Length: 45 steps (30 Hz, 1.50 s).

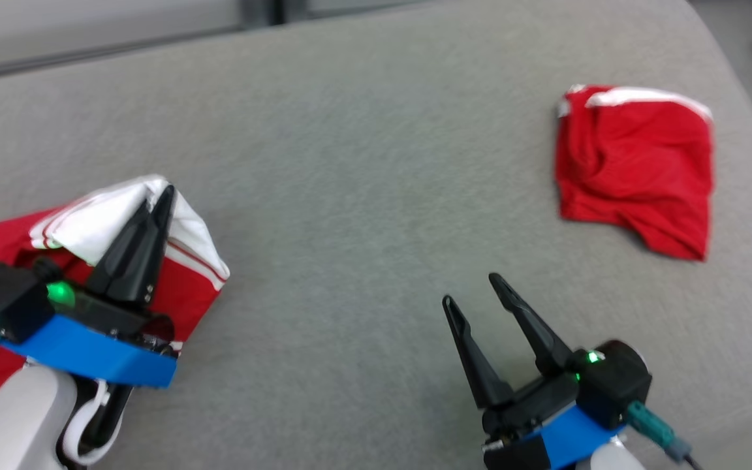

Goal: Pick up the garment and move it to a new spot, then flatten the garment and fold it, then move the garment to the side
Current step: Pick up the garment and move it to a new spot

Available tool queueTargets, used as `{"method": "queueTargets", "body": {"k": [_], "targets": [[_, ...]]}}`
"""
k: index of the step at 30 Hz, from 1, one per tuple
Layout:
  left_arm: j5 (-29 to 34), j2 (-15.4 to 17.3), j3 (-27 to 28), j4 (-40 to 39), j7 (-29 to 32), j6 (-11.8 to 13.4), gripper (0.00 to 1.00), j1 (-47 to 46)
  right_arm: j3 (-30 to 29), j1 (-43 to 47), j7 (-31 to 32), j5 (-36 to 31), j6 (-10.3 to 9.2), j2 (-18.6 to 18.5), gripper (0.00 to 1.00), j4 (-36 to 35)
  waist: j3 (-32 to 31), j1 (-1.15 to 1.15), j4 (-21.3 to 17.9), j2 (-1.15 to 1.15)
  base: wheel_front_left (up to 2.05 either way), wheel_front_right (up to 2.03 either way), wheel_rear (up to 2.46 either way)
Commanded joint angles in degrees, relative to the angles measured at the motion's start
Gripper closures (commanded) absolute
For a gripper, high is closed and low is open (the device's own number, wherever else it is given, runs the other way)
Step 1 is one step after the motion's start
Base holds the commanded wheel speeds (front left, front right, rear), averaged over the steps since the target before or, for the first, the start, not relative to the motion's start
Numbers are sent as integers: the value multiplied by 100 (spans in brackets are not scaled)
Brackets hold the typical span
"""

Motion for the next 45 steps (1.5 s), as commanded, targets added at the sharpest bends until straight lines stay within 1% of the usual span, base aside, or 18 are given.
{"method": "queueTargets", "body": {"k": [1, 5, 9, 13, 17, 18, 19, 20, 26, 32, 35, 36, 39, 43, 45], "targets": [[53, 21, -45, -57, -16, 10, 100, 48, 1, 87, -3, 20, 0, -23, 0, -42, -160, 0, -240, 0, 0, 0, 0], [251, 23, -258, -291, -15, 10, 100, 37, 91, 280, -3, 87, 0, -20, 0, -269, -49, 0, -648, 0, 0, 0, 0], [478, -45, -515, -516, -15, 10, 100, -76, 183, 429, -3, 122, 0, -20, 0, -444, 13, 0, -930, 0, 0, 0, 0], [647, -145, -617, -635, -15, 10, 100, -167, 238, 504, -3, 133, 0, -21, 0, -550, 33, 0, -1068, 0, 0, 0, 0], [808, -250, -456, -578, -15, 10, 100, -120, 229, 527, -3, 139, 0, -20, 0, -591, 25, 0, -1021, 0, 0, 0, 0], [827, -288, -389, -542, -15, 10, 80, -77, 206, 515, -3, 136, 1, -19, 0, -588, 14, 0, -968, 0, 0, 0, 0], [822, -300, -318, -478, -15, 10, 22, -28, 202, 490, -2, 126, 1, -21, 0, -580, 0, 0, -911, 0, 0, 0, 0], [816, -324, -190, -398, -15, 10, 0, 36, 189, 461, -3, 119, 1, -20, 0, -562, -15, 0, -839, 0, 0, 0, 0], [772, -528, 241, 138, -15, 11, 0, 319, 14, 254, -3, 107, 1, -20, 0, -298, -210, 0, -225, 0, 0, 0, 0], [722, -787, 993, 683, -15, 11, 0, 712, -59, 27, -3, 93, 1, -22, 0, 90, -494, 0, 363, 0, 0, 0, 0], [778, -978, 1384, 913, -14, 10, 0, 942, -139, -28, -3, 115, 1, -23, 0, 299, -684, 0, 618, 0, 0, 0, 0], [804, -1046, 1529, 995, -15, 10, 0, 1039, -150, -39, -3, 122, 1, -23, 0, 371, -739, 0, 686, 0, 0, 0, 0], [952, -1249, 1699, 1187, -15, 10, 0, 1274, -268, -25, -3, 169, 1, -24, 0, 602, -983, 0, 870, 0, 0, 0, 0], [1159, -1534, 2000, 1358, -15, 10, 0, 1610, -360, 41, -4, 238, 1, -24, 0, 888, -1256, 0, 964, 0, 0, 0, 0], [1300, -1616, 2057, 1407, -15, 10, 0, 1768, -392, 76, -3, 246, 1, -24, 0, 1001, -1350, 0, 982, 0, 0, 0, 0]]}}
